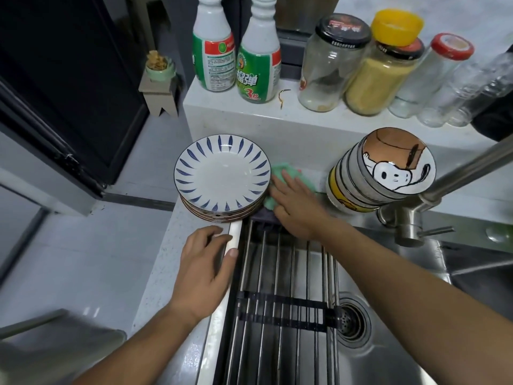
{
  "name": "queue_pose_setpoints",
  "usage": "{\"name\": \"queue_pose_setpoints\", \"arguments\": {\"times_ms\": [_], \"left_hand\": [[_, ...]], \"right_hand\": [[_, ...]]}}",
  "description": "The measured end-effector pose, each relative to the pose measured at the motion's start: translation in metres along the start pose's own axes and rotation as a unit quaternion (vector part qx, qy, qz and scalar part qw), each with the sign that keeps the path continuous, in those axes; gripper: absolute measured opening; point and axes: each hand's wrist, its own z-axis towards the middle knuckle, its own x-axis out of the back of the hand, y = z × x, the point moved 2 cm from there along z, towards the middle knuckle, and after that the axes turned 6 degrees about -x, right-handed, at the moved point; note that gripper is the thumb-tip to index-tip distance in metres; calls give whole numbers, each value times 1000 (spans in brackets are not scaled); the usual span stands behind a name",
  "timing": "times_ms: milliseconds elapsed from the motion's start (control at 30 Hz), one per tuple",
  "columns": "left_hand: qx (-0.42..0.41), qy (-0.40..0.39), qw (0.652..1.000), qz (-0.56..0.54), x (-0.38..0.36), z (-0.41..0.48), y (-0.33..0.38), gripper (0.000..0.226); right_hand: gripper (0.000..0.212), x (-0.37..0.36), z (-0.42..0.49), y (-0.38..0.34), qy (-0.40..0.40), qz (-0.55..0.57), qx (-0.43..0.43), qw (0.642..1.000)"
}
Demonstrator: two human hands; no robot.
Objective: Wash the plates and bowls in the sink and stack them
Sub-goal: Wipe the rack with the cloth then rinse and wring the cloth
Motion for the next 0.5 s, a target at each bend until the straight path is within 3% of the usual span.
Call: {"name": "queue_pose_setpoints", "arguments": {"times_ms": [133, 300, 500], "left_hand": [[6, 1, 1000, 2, 0, 1, 1, 61], [7, -2, 1000, 5, -1, -1, 1, 62], [4, -3, 1000, 11, -1, -1, 4, 64]], "right_hand": [[64, -1, 13, 1, 20, -9, -16, 1000], [65, -15, -19, -5, 55, -3, -159, 986], [69, -20, -44, -16, 54, 25, -210, 976]]}}
